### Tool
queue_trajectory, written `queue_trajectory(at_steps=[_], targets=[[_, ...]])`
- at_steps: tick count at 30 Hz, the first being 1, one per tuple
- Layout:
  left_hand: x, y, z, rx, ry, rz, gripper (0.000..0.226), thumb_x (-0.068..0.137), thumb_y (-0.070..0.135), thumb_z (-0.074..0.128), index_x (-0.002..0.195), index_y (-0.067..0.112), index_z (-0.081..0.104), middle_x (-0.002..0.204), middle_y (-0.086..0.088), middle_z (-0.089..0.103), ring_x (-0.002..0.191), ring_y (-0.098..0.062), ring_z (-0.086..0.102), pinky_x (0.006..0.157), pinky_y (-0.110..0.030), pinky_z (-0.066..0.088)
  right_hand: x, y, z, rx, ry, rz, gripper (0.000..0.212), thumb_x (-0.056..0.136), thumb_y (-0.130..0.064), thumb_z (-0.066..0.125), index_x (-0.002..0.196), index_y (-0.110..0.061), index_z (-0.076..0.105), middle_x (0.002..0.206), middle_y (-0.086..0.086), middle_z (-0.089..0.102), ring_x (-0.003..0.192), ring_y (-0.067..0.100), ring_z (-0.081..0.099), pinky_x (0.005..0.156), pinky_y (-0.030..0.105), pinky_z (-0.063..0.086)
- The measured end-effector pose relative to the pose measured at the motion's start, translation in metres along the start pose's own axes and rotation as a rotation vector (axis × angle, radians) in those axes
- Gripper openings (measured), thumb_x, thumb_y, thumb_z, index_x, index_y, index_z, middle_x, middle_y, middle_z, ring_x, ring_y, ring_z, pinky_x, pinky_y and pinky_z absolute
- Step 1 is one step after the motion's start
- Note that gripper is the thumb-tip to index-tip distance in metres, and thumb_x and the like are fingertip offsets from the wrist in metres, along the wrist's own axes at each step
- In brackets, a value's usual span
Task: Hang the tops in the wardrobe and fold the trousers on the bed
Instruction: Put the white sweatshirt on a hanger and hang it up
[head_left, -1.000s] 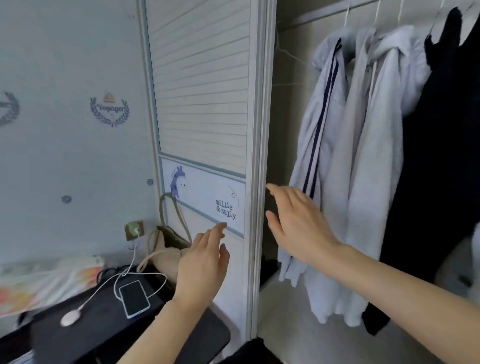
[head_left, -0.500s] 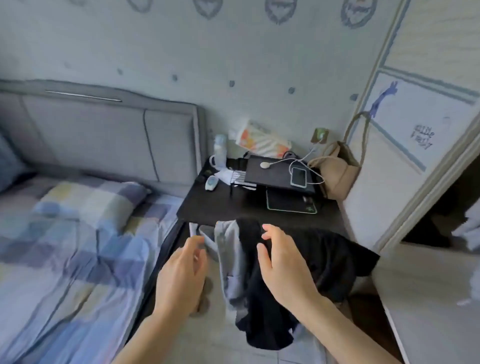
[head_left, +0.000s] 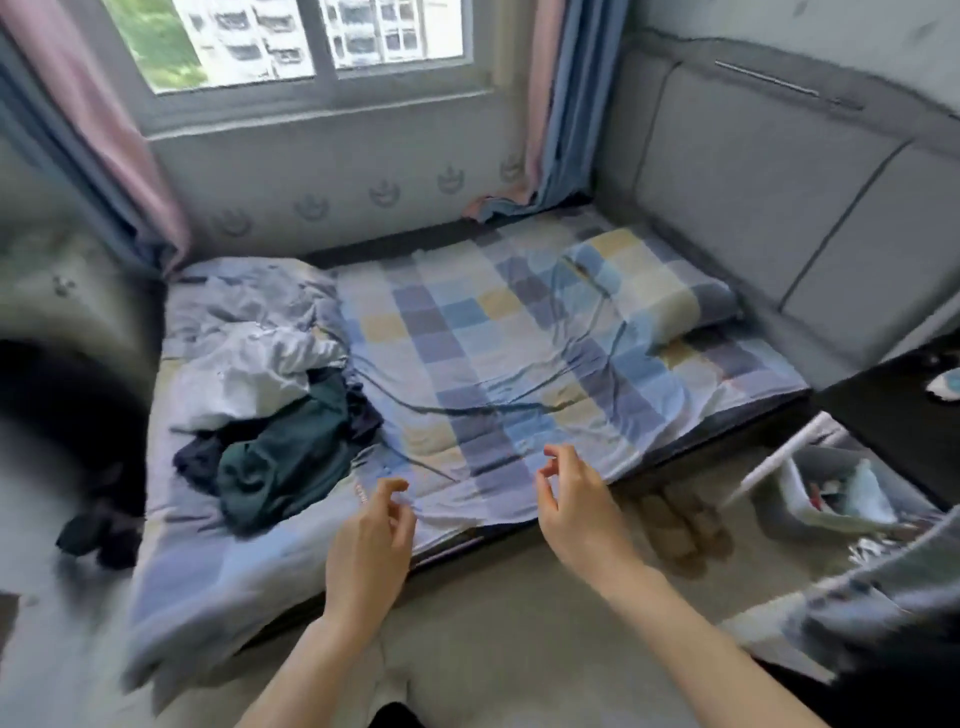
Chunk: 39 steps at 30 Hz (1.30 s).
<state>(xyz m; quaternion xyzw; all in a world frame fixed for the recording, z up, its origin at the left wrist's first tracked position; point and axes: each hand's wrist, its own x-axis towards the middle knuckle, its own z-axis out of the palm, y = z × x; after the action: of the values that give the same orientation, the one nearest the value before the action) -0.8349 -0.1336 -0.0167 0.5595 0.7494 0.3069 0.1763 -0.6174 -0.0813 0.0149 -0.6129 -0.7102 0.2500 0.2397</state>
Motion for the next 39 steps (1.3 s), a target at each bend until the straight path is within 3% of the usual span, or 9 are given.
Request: queue_trajectory(at_steps=[4,8,16,20,24,28,34,37,39], targets=[[0.004,-0.087,-0.041,-0.002,0.048,-0.22,0.012,0.096,0.019,0.054,0.107,0.023,0.059,0.067,0.009,0.059,0.067,-0.021,0.062,0.06,-0.039,0.049,0.03,-0.057,0.078,0.006,-0.173,-0.06,0.032,0.099,-0.025,0.043,0.129,-0.014,0.044,0.108,0.001,0.057,0.107,0.021,0.051,0.08,0.03,0.044],[0.028,-0.175,-0.075,0.004,0.061,-0.387,0.014,0.095,0.018,0.054,0.107,0.024,0.058,0.069,0.004,0.06,0.067,-0.027,0.061,0.06,-0.037,0.046,0.065,-0.114,0.152,0.014,-0.273,-0.071,0.033,0.098,-0.024,0.043,0.13,-0.015,0.045,0.111,0.0,0.056,0.105,0.017,0.05,0.078,0.027,0.041],[0.129,-0.308,-0.121,0.048,-0.036,-0.46,0.017,0.097,0.023,0.049,0.111,0.027,0.056,0.074,0.004,0.063,0.071,-0.022,0.059,0.06,-0.037,0.047,0.157,-0.196,0.269,-0.034,-0.39,0.014,0.032,0.099,-0.028,0.043,0.127,-0.014,0.046,0.109,0.003,0.061,0.098,0.021,0.055,0.077,0.034,0.045],[0.203,-0.356,-0.125,0.079,-0.106,-0.477,0.018,0.097,0.026,0.048,0.113,0.024,0.056,0.096,0.002,0.068,0.088,-0.023,0.061,0.068,-0.037,0.048,0.225,-0.222,0.321,-0.032,-0.432,0.052,0.029,0.099,-0.028,0.045,0.123,-0.012,0.048,0.099,0.0,0.059,0.086,0.019,0.054,0.072,0.033,0.043],[0.279,-0.398,-0.113,0.005,-0.194,-0.554,0.016,0.096,0.023,0.051,0.11,0.019,0.057,0.104,0.003,0.065,0.091,-0.019,0.06,0.074,-0.034,0.047,0.305,-0.23,0.376,-0.056,-0.489,0.099,0.034,0.098,-0.031,0.047,0.123,-0.009,0.048,0.097,0.002,0.06,0.084,0.02,0.054,0.071,0.032,0.04],[0.342,-0.436,-0.094,-0.201,-0.181,-0.721,0.012,0.092,0.021,0.059,0.103,0.016,0.061,0.104,-0.003,0.066,0.1,-0.022,0.06,0.082,-0.032,0.044,0.382,-0.235,0.436,-0.055,-0.569,0.116,0.038,0.099,-0.035,0.046,0.126,-0.009,0.046,0.093,-0.002,0.052,0.088,0.024,0.056,0.067,0.03,0.037],[0.432,-0.524,-0.029,-0.406,-0.102,-0.918,0.005,0.088,0.027,0.064,0.091,0.027,0.059,0.1,-0.006,0.067,0.092,-0.025,0.061,0.09,-0.046,0.053,0.498,-0.226,0.567,-0.04,-0.623,0.117,0.047,0.098,-0.038,0.047,0.129,-0.004,0.04,0.118,0.007,0.053,0.09,0.018,0.046,0.068,0.029,0.038],[0.453,-0.548,0.006,-0.466,-0.071,-0.992,0.005,0.088,0.026,0.065,0.087,0.026,0.06,0.093,0.004,0.064,0.096,-0.026,0.063,0.094,-0.048,0.052,0.535,-0.21,0.633,-0.059,-0.646,0.115,0.057,0.095,-0.042,0.05,0.133,-0.002,0.036,0.131,0.015,0.048,0.112,0.03,0.05,0.083,0.035,0.043],[0.461,-0.553,0.028,-0.534,-0.068,-1.045,0.004,0.091,0.023,0.063,0.089,0.023,0.06,0.093,0.007,0.062,0.097,-0.023,0.063,0.092,-0.043,0.053,0.552,-0.197,0.675,-0.169,-0.709,0.128,0.073,0.093,-0.048,0.051,0.143,-0.001,0.025,0.143,0.019,0.037,0.127,0.037,0.04,0.1,0.04,0.037]])
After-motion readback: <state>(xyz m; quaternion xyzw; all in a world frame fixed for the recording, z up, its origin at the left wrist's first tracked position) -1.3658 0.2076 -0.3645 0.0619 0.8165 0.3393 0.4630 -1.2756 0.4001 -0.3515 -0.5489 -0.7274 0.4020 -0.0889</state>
